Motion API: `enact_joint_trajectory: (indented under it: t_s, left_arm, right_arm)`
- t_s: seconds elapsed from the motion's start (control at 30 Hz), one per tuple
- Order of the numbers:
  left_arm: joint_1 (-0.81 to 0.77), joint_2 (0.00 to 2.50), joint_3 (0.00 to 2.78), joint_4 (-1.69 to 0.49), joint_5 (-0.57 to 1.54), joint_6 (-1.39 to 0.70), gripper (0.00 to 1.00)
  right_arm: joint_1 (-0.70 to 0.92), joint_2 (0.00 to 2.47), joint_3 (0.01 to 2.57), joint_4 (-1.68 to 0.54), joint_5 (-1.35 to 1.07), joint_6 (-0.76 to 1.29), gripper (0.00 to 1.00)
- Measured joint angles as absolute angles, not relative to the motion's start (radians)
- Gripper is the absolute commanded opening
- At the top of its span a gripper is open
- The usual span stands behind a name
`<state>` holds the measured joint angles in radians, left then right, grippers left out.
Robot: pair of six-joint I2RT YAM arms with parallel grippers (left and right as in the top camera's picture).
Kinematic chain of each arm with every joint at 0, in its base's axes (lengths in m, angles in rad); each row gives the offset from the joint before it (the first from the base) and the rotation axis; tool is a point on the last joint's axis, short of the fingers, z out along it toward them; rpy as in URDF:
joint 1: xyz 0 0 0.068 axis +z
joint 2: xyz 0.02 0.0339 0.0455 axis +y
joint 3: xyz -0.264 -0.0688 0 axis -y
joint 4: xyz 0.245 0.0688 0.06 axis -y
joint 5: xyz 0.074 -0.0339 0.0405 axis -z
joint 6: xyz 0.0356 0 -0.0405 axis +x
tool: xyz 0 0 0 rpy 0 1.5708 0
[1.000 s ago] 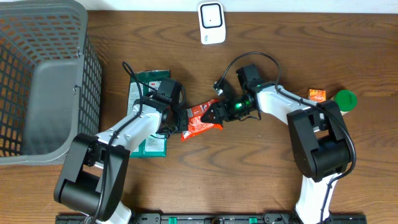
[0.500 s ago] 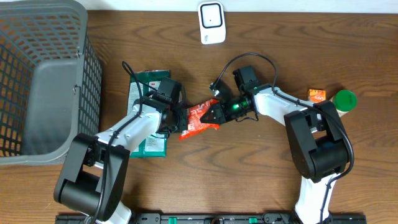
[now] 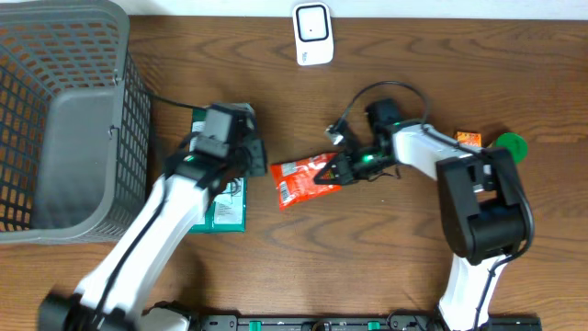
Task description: Scan the item barcode
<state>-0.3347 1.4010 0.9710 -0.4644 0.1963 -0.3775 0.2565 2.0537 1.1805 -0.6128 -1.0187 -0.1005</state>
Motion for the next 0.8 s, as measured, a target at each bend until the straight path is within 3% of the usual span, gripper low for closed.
enact_joint_trajectory:
  t_s: [0.33,0.4,0.57,0.73,0.8]
  left_arm:
    - [-0.288,1.122,0.975,-0.557,0.134,-0.377,0.17]
    - [-0.251,1.086,0.975,-0.562,0.116,-0.377,0.24]
    - [-0.152,1.075,0.975,-0.566,0.032,-0.377,0.27]
    - [-0.026,1.093,0.975,-0.565,-0.015,-0.379,0.67]
    - [-0.013,1.095,0.975,-0.565,-0.015,-0.377,0.76]
  right_arm:
    - [0.168,1.769,1.176,-0.7,-0.917,-0.224,0.01]
    - [0.168,1.693,1.177,-0.704,-0.847,-0.221,0.01]
    - [0.178,1.584,1.26,-0.781,-0.682,-0.189,0.01]
    - [0.226,1.557,1.61,-0.957,-0.468,-0.18,0.01]
    - [0.255,1.558,1.716,-0.996,-0.399,-0.18,0.01]
